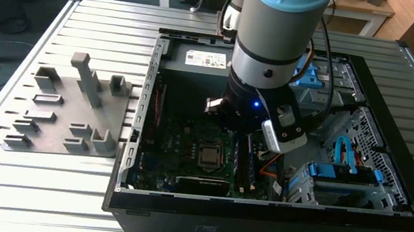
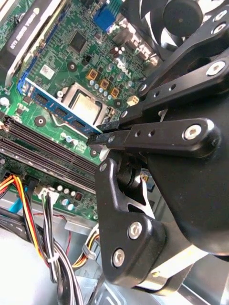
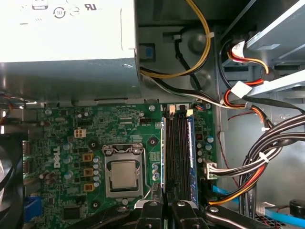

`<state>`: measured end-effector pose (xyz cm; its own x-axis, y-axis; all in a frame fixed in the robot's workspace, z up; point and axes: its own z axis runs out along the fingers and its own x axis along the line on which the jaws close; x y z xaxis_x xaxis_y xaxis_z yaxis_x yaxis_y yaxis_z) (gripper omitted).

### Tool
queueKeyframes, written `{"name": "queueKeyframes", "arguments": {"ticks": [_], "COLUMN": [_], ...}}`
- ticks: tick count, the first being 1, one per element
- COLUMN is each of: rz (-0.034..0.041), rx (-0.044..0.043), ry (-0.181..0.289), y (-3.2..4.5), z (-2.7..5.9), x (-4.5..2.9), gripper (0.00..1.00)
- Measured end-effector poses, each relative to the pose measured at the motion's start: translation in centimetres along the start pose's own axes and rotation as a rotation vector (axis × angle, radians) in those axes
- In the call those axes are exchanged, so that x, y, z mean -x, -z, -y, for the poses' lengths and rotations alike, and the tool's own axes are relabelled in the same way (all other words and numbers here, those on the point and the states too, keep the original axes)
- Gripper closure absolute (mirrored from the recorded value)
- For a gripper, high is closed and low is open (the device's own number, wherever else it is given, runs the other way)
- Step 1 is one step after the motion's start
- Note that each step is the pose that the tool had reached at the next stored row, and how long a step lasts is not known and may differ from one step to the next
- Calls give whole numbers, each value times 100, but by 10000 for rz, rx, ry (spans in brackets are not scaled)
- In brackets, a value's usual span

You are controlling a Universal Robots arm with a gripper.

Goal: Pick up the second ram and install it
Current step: 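Insert the second ram into the second slot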

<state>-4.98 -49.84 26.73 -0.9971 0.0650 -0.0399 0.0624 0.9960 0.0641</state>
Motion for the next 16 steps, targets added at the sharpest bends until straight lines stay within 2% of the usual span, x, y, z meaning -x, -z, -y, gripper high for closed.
{"name": "queueKeyframes", "arguments": {"ticks": [16], "rz": [0], "rx": [0], "ry": [0], "y": [-52], "z": [3], "x": [-2], "gripper": [86]}}
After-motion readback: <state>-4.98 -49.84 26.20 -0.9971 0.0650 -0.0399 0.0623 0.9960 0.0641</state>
